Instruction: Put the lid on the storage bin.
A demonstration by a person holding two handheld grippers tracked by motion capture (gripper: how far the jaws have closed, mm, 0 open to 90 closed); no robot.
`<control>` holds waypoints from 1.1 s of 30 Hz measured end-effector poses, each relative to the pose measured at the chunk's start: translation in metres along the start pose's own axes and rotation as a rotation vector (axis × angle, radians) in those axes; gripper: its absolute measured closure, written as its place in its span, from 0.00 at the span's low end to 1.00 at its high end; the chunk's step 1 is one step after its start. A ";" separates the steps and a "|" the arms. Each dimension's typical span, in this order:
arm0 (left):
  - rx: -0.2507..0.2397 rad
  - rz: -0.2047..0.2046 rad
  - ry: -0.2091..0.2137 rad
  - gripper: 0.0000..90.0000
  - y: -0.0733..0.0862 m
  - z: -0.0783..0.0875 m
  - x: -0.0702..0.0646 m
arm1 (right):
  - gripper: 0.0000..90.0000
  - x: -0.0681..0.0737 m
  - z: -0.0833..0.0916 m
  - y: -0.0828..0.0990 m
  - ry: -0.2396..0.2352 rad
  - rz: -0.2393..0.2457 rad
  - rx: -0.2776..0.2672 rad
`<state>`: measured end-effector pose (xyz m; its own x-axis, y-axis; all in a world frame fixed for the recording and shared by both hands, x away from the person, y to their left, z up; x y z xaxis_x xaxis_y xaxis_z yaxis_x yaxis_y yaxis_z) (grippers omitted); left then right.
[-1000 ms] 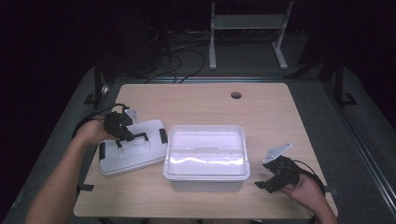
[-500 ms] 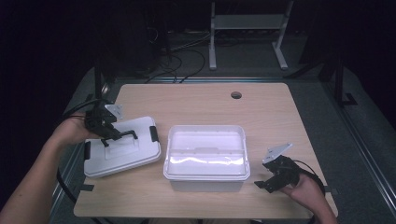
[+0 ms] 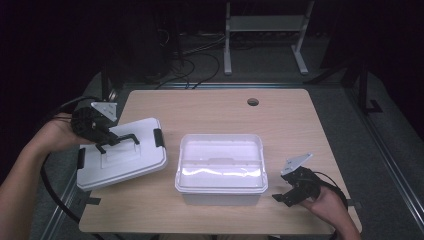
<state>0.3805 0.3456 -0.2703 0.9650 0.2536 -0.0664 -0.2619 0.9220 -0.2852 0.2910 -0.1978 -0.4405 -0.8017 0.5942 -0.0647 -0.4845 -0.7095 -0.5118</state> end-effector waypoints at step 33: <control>-0.027 -0.201 0.040 0.94 -0.105 0.045 -0.049 | 0.23 0.000 0.004 0.001 0.013 0.002 -0.009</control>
<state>0.3601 0.2493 -0.1945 0.9976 0.0530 -0.0435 -0.0642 0.9445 -0.3223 0.2888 -0.2004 -0.4376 -0.7982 0.5974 -0.0774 -0.4793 -0.7076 -0.5192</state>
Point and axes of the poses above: each handheld gripper's, and its own axes: z roughly backward along the jaws, y roughly out of its underside, x roughly to its left, the point moved 1 cm from there along -z, roughly forward along the jaws, and after that the axes turned 7 degrees about y, right-handed, at the moved point
